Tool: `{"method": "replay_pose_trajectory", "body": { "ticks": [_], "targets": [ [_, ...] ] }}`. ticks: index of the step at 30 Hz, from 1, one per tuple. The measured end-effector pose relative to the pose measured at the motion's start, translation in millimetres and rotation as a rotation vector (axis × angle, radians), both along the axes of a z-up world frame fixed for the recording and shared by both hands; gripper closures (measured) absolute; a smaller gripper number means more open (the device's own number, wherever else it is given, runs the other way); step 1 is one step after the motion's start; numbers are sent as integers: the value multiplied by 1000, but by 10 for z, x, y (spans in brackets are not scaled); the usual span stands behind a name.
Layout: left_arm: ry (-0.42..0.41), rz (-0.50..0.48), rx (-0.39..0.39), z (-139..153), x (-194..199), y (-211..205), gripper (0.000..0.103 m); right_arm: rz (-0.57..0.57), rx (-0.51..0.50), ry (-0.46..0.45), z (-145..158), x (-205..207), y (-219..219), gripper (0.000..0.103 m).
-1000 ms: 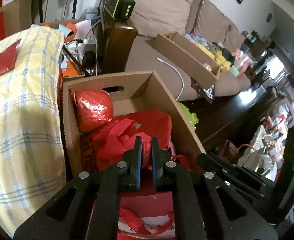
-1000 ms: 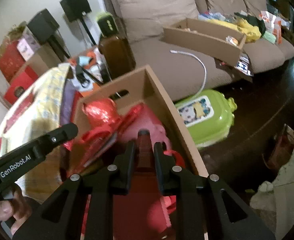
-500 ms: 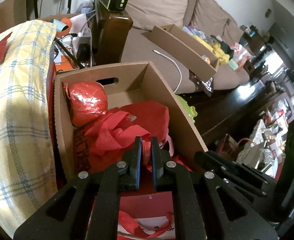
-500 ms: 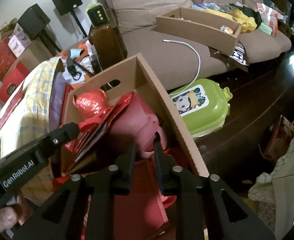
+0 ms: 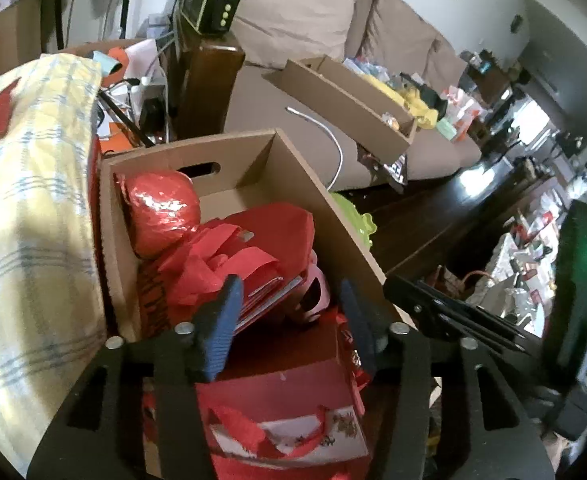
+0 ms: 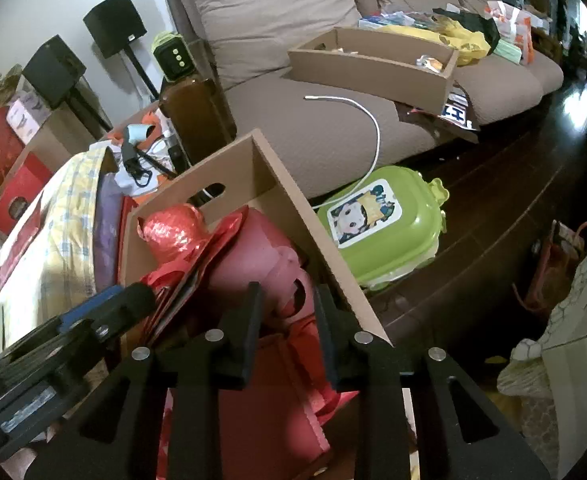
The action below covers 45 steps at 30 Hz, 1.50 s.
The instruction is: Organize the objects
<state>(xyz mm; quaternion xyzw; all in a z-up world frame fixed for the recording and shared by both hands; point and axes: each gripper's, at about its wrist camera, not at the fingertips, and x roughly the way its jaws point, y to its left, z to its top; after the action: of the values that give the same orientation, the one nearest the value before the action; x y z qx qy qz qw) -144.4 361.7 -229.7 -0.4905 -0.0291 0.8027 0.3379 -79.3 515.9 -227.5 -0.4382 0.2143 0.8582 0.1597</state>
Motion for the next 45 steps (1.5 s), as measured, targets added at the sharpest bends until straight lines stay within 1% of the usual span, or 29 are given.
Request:
{"method": "replay_pose_trajectory", "body": {
  "ticks": [1,3,4,6,9,13,16,17,18,19,20,21,22,23,27,28,34,39,42,45],
  "targets": [
    [6,3,13,36,28,-52,48,-1,0,0,2,-1,1,75],
    [23,13,30,70,78,-137,35,0,0,-1,3,0,4,75],
    [40,16,38,87,114,-177,33,0,0,1,4,1,5,75],
    [78,3,38,105,170,-216,31,2,-2,1,3,-1,6,75],
    [112,-11,2,125,235,-230,31,7,0,2,7,-5,-9,75],
    [139,-23,13,229,309,-274,31,23,24,9,38,-26,-82,75],
    [172,-21,17,351,352,-341,30,36,54,9,54,-48,-138,72],
    [182,-17,20,393,363,-375,28,40,60,9,55,-55,-156,72],
    [197,-11,25,442,374,-422,20,46,65,13,58,-60,-172,71],
    [222,2,36,502,389,-488,15,51,69,16,62,-64,-187,70],
    [243,14,45,539,405,-539,7,54,72,18,68,-64,-198,68],
    [266,26,53,566,420,-590,5,56,76,20,72,-67,-209,67],
    [288,39,57,576,434,-652,5,57,77,21,74,-70,-215,66],
    [291,43,56,565,430,-678,5,58,75,22,75,-72,-210,65],
    [261,57,31,462,398,-742,5,57,58,32,83,-58,-199,62],
    [254,57,34,460,392,-753,5,54,58,34,86,-54,-195,61],
    [257,61,37,471,390,-769,5,55,59,42,99,-46,-200,59],
    [304,85,39,704,375,-908,5,70,67,56,140,-61,-243,59],
    [309,123,52,855,310,-1069,5,77,73,63,168,-68,-271,58],
    [311,165,59,991,238,-1251,5,82,57,80,212,-67,-283,58]
  ]
}}
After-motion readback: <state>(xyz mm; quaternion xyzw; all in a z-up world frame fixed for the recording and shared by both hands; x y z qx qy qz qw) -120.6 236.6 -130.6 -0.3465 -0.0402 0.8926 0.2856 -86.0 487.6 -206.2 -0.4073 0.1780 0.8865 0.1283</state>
